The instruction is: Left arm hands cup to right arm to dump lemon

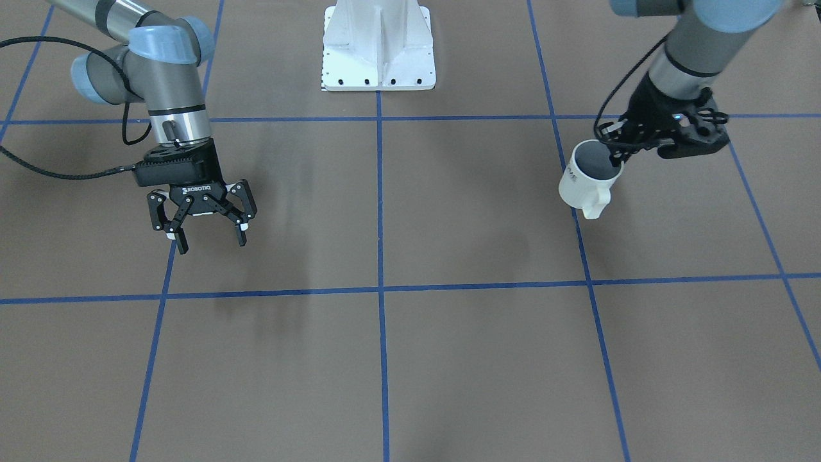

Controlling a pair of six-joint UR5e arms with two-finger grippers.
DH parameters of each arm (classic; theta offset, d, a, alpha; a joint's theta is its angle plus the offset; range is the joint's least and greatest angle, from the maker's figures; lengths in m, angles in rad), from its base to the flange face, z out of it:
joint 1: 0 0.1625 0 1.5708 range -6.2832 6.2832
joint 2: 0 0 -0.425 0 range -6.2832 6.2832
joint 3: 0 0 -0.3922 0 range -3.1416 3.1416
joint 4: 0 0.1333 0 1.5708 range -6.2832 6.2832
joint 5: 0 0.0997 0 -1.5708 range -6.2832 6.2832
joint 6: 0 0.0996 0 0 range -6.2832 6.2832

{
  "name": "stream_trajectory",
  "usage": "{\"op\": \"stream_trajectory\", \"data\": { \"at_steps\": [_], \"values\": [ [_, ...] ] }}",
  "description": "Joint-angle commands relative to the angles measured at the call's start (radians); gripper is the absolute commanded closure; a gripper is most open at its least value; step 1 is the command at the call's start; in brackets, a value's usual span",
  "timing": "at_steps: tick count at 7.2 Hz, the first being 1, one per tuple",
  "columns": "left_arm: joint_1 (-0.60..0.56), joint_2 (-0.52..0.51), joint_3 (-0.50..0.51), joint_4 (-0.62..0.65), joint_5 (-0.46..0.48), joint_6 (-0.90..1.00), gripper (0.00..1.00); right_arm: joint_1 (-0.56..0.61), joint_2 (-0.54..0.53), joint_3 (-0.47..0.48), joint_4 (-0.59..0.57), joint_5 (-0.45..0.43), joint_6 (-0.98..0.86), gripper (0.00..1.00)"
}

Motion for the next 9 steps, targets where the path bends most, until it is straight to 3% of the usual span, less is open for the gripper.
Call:
{"op": "stream_trajectory", "data": {
  "at_steps": [1,2,3,7,8,9],
  "values": [
    [-0.087,0.093,0.116,-0.021,-0.066,0.199,1.0,0.06,-0.053,0.047,-0.044,0.157,-0.04,0.0],
    [-0.085,0.092,0.164,-0.023,-0.071,0.2,1.0,0.104,-0.052,0.074,-0.1,0.257,-0.046,0.0],
    [-0.083,0.092,0.183,-0.023,-0.072,0.2,1.0,0.114,-0.053,0.095,-0.113,0.279,-0.05,0.0],
    [-0.081,0.098,0.273,-0.023,-0.112,0.205,1.0,0.117,-0.056,0.115,-0.116,0.276,-0.05,0.0],
    [-0.084,0.101,0.282,-0.023,-0.114,0.23,0.89,0.117,-0.056,0.121,-0.116,0.279,-0.048,0.0],
    [-0.084,0.101,0.281,-0.023,-0.114,0.243,0.48,0.117,-0.056,0.122,-0.118,0.281,-0.048,0.0]
  ]
}}
